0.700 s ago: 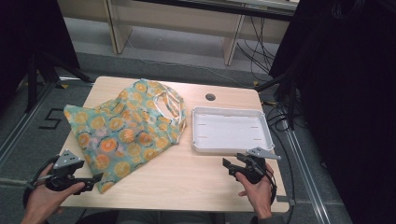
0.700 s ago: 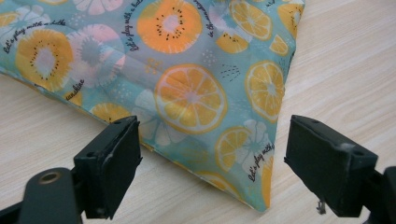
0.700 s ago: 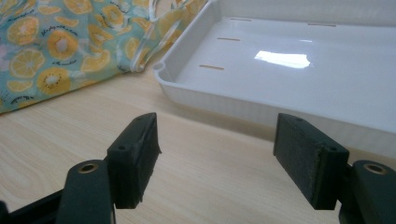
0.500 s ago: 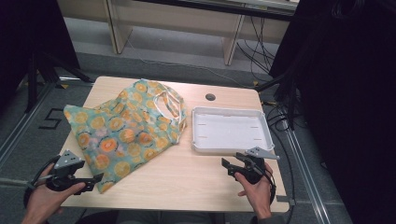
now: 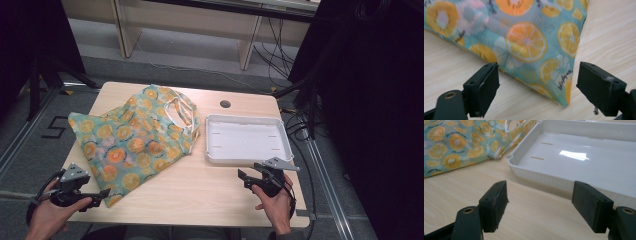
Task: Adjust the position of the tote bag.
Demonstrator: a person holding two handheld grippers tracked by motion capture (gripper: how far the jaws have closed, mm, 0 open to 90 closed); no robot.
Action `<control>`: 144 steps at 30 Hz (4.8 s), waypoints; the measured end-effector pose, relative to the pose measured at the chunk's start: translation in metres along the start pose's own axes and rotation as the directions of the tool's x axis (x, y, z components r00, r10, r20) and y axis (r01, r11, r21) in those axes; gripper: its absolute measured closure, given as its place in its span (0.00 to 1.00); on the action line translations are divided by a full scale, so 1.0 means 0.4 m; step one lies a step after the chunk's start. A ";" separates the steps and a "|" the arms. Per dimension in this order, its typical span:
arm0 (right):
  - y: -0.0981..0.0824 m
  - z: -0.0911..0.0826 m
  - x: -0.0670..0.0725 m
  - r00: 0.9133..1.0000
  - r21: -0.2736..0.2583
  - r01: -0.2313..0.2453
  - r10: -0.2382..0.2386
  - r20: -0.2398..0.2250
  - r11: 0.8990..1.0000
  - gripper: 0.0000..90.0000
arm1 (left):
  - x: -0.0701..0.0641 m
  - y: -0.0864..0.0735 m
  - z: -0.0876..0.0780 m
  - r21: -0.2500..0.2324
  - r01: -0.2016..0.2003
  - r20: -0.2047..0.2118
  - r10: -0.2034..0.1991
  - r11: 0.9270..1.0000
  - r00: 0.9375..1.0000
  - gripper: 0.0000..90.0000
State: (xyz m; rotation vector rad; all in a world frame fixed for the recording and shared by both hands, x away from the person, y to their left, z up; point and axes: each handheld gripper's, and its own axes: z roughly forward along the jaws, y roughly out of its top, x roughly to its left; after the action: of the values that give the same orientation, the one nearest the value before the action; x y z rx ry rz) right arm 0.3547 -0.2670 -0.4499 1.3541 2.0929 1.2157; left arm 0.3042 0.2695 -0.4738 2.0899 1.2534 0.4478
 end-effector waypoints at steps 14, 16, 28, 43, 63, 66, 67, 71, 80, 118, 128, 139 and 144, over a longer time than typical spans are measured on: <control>0.002 0.007 0.000 1.000 0.000 0.019 -0.019 -0.012 1.000 0.32 | -0.018 -0.012 0.067 0.102 0.021 0.021 -0.023 0.995 1.000 0.31; 0.003 0.005 0.000 1.000 0.006 0.015 -0.015 -0.011 1.000 0.32 | -0.018 -0.013 0.077 0.105 0.012 0.011 -0.013 0.994 1.000 0.39; 0.003 0.009 0.003 1.000 0.016 0.012 -0.012 -0.022 1.000 0.32 | 0.037 0.003 0.087 0.107 -0.120 0.008 0.120 0.987 0.993 0.97; 0.040 0.122 0.111 0.966 0.109 0.044 -0.014 -0.259 0.993 0.33 | 0.132 -0.007 0.039 0.112 -0.061 -0.037 0.066 0.992 0.997 0.96; 0.121 0.459 0.277 0.980 0.291 0.024 0.035 -0.194 0.956 0.47 | 0.154 -0.009 0.037 0.109 -0.056 -0.039 0.060 0.992 0.997 0.96; 0.118 0.481 0.285 0.983 0.290 0.081 -0.029 -0.179 0.954 0.71 | 0.150 -0.009 0.039 0.100 -0.042 -0.036 0.046 0.994 0.998 0.96; 0.118 0.483 0.290 0.983 0.299 0.095 -0.042 -0.177 0.949 0.78 | 0.152 -0.009 0.038 0.107 -0.050 -0.033 0.054 0.993 0.998 0.96; 0.117 0.477 0.297 0.970 0.276 0.182 -0.126 -0.208 0.944 0.98 | 0.157 -0.007 0.037 0.123 -0.041 -0.020 0.044 0.992 0.999 0.96; 0.120 0.324 0.428 0.839 0.142 0.395 -0.294 -0.457 0.907 1.00 | 0.215 -0.004 0.050 0.093 0.027 -0.090 -0.019 0.995 0.996 0.96; 0.174 0.200 0.443 0.841 0.097 0.370 -0.288 -0.457 0.924 0.49 | 0.118 0.049 -0.026 -0.003 0.041 -0.020 -0.041 0.999 0.999 0.42; 0.209 0.239 0.190 0.959 0.161 0.260 -0.234 -0.162 0.952 0.44 | 0.039 0.047 -0.029 -0.031 -0.082 0.009 0.082 0.996 0.997 0.53; 0.193 0.310 0.138 0.965 0.221 0.240 -0.208 -0.159 0.945 0.47 | 0.048 0.043 -0.021 -0.018 -0.061 0.004 0.061 0.998 0.998 0.56; 0.193 0.321 0.145 0.955 0.262 0.278 -0.238 -0.174 0.924 0.61 | 0.071 0.046 -0.018 -0.032 -0.070 -0.018 0.069 0.997 0.997 0.64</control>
State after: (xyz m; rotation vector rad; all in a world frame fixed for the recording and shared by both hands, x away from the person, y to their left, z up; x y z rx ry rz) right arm 0.4583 -0.1441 -0.4508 1.0779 2.5303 0.9507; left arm 0.3259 0.2909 -0.4572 2.1111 1.1779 0.5141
